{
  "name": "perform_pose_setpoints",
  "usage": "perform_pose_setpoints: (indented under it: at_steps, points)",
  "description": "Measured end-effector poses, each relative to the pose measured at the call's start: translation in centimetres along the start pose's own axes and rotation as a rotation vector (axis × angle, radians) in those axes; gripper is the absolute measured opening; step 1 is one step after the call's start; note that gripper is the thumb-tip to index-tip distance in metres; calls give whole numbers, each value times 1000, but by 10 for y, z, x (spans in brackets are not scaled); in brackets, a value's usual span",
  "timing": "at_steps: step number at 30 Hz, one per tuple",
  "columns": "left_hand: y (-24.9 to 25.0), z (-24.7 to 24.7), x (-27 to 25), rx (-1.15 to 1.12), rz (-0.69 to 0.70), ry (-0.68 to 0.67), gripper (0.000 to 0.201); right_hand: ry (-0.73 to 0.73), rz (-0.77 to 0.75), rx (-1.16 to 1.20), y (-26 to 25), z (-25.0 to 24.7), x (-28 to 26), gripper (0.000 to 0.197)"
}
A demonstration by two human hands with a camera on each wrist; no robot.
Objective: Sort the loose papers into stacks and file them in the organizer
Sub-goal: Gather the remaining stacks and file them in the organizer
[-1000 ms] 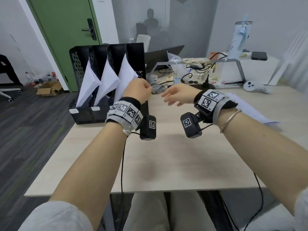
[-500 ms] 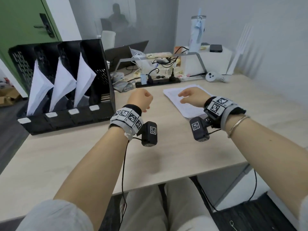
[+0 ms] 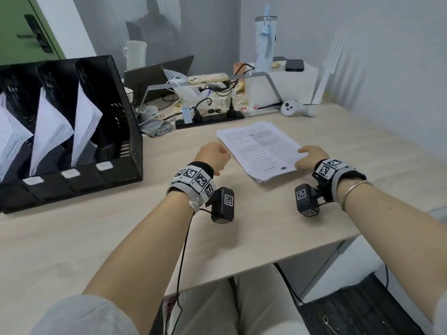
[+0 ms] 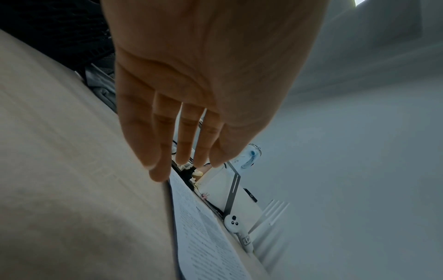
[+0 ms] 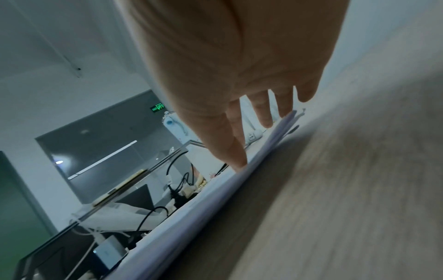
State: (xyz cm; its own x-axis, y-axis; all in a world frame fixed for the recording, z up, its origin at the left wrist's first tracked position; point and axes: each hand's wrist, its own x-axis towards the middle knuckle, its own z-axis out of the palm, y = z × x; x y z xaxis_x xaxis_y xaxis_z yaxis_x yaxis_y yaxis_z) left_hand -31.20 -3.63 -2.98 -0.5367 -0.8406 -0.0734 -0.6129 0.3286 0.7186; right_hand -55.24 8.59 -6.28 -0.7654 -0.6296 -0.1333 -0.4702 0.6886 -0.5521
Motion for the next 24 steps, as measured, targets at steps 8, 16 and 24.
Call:
perform_pose_setpoints:
  at_steps: [8,16,24]
  points:
    - [-6,3,-8,93,-58,-108,35,-150,5,-38,6,5,-2,57]
    - [-27,-13,-19,238,-93,-141,46,-212,-62,-173,-29,30,-28,59]
    - [-60,-31,-28,323,-173,-162,55,-264,-184,-275,-71,71,-64,52]
